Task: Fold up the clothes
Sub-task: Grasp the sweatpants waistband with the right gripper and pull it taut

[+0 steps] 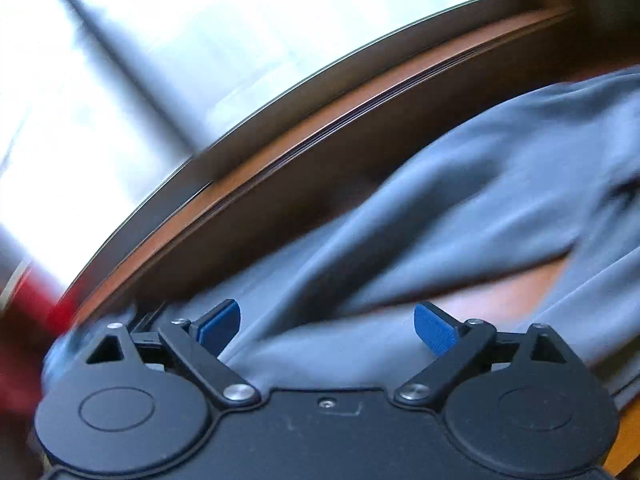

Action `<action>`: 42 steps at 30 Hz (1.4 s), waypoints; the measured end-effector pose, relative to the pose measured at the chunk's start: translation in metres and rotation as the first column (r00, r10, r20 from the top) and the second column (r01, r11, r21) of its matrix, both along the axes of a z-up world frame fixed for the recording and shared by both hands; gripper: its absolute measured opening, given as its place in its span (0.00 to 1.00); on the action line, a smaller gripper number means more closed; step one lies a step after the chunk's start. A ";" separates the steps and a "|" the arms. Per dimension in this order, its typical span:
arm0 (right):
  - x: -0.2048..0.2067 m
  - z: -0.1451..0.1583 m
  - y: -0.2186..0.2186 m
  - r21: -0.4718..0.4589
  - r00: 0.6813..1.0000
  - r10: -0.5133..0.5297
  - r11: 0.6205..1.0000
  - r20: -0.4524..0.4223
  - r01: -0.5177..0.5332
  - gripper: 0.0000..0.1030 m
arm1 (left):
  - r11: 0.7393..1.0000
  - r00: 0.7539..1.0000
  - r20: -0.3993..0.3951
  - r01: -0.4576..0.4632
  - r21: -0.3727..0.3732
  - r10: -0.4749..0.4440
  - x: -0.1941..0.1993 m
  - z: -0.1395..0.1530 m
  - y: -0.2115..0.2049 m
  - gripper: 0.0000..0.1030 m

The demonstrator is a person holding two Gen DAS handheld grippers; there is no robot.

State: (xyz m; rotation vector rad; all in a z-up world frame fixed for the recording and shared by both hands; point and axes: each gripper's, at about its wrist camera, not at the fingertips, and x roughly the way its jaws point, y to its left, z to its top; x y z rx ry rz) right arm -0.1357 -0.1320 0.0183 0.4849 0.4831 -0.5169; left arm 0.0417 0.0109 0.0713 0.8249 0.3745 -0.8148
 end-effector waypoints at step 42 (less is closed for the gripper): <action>-0.009 -0.003 -0.367 -0.288 0.977 -0.053 0.958 -0.206 -0.009 0.58 | 0.953 0.942 -0.182 -0.251 0.170 0.281 -0.154 -0.053 -0.226 0.91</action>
